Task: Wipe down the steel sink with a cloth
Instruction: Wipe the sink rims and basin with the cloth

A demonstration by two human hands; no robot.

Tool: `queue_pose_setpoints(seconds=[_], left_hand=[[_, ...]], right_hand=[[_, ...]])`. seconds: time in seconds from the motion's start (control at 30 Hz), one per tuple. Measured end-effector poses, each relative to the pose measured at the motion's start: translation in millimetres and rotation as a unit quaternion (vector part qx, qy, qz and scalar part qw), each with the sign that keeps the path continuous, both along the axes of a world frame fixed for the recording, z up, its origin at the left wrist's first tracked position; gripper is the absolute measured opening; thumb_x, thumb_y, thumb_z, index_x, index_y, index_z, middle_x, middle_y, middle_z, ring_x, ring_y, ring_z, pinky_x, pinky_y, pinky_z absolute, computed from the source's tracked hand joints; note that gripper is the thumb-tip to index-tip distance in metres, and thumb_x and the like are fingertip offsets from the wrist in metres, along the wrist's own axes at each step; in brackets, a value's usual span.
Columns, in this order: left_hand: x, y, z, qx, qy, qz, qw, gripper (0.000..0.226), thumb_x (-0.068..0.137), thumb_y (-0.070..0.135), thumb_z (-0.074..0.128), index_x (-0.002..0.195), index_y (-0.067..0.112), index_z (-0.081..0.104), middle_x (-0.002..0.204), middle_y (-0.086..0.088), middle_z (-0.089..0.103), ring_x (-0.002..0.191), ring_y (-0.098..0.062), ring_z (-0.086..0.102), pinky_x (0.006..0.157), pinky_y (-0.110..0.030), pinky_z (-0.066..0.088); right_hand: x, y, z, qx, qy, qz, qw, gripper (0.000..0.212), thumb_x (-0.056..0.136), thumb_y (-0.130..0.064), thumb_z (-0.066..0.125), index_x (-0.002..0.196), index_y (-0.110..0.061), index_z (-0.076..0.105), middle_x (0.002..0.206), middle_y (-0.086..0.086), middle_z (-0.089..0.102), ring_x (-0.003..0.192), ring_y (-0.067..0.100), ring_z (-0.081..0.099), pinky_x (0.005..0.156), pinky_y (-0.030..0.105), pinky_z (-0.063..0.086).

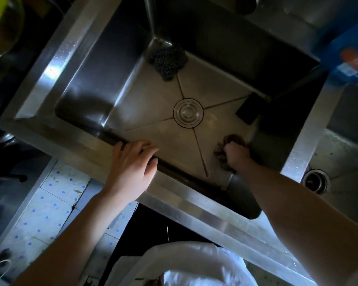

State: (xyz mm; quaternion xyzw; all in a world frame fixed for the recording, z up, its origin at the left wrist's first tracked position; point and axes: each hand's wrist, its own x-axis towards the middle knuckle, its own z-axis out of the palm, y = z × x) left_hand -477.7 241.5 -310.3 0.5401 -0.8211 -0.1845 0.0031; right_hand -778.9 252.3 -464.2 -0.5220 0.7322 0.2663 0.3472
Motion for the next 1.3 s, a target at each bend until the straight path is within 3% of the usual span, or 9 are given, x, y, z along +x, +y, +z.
queue_pose_setpoints(seconds=[0.17,0.3,0.37,0.57,0.63,0.73,0.83,1.03,1.3], left_hand=[[3.0,-5.3,3.5,0.036,-0.014,0.015,0.999,0.038,0.084,0.032,0.041,0.107,0.015,0.066,0.11,-0.005,0.061,0.104,-0.026,0.058,0.098,-0.047,0.029],[3.7,-2.5,3.0,0.048,-0.023,0.026,0.998,0.043,0.085,0.035,0.037,0.11,0.017,0.066,0.114,-0.005,0.06,0.106,-0.027,0.055,0.1,-0.046,0.025],[3.8,0.1,2.8,0.033,-0.014,0.028,0.999,0.041,0.084,0.033,0.038,0.108,0.016,0.067,0.112,-0.006,0.061,0.105,-0.027,0.054,0.099,-0.045,0.026],[0.7,-0.5,5.5,0.032,-0.002,0.03,0.999,0.04,0.084,0.032,0.04,0.104,0.014,0.069,0.105,-0.007,0.062,0.097,-0.031,0.059,0.098,-0.046,0.028],[1.6,-3.3,6.5,0.031,0.0,0.028,0.999,0.04,0.084,0.033,0.039,0.103,0.014,0.069,0.102,-0.006,0.062,0.096,-0.031,0.059,0.097,-0.047,0.028],[2.4,-10.3,8.3,0.027,-0.005,0.024,0.999,0.04,0.083,0.033,0.039,0.102,0.013,0.069,0.102,-0.005,0.063,0.097,-0.03,0.06,0.096,-0.046,0.028],[2.6,-19.0,9.3,0.017,-0.025,0.017,0.999,0.039,0.082,0.032,0.041,0.1,0.012,0.069,0.103,-0.007,0.064,0.094,-0.032,0.06,0.095,-0.047,0.031],[-6.1,-42.8,1.7,0.001,-0.015,0.024,1.0,0.033,0.085,0.03,0.045,0.101,0.015,0.07,0.105,-0.006,0.065,0.095,-0.03,0.06,0.091,-0.044,0.034],[-5.5,-80.0,-12.1,0.003,-0.011,0.035,0.999,0.036,0.087,0.033,0.044,0.106,0.015,0.068,0.113,-0.005,0.064,0.107,-0.026,0.059,0.097,-0.052,0.035]], right_hand=[[28.7,30.7,-0.9,0.076,-0.029,0.133,0.988,0.024,0.088,-0.017,0.056,0.11,-0.009,0.062,0.12,0.014,0.059,0.111,0.033,0.058,0.092,0.042,0.047],[51.5,40.9,0.7,0.097,-0.013,0.267,0.959,0.028,0.089,-0.01,0.046,0.113,-0.017,0.058,0.123,0.009,0.057,0.115,0.031,0.055,0.099,0.053,0.035],[53.6,38.8,0.0,0.084,-0.022,0.284,0.955,0.032,0.087,-0.004,0.047,0.116,-0.016,0.056,0.125,0.01,0.056,0.117,0.032,0.054,0.103,0.058,0.031],[52.9,29.2,-5.3,0.015,-0.067,0.234,0.97,0.025,0.088,-0.014,0.053,0.112,-0.015,0.058,0.119,0.012,0.053,0.11,0.034,0.057,0.106,0.051,0.029],[59.2,20.7,-7.8,-0.03,-0.094,0.15,0.984,0.024,0.087,-0.021,0.055,0.11,-0.017,0.058,0.118,0.011,0.053,0.108,0.034,0.058,0.107,0.05,0.028],[62.4,-3.9,-13.9,-0.123,-0.093,0.007,0.988,0.02,0.086,-0.021,0.058,0.106,-0.019,0.059,0.118,0.008,0.053,0.102,0.031,0.059,0.095,0.041,0.041],[53.7,-35.3,-17.6,-0.184,-0.076,-0.059,0.978,0.025,0.085,-0.016,0.062,0.11,-0.017,0.063,0.12,0.009,0.053,0.101,0.032,0.06,0.086,0.036,0.047],[16.9,-95.6,-24.2,-0.216,-0.05,-0.097,0.97,0.031,0.085,-0.016,0.059,0.116,-0.017,0.062,0.128,0.011,0.051,0.112,0.033,0.055,0.102,0.043,0.04],[12.4,-169.8,-33.5,-0.24,-0.042,-0.072,0.967,0.035,0.088,-0.028,0.059,0.12,-0.014,0.059,0.125,0.016,0.053,0.109,0.034,0.057,0.1,0.042,0.043]])
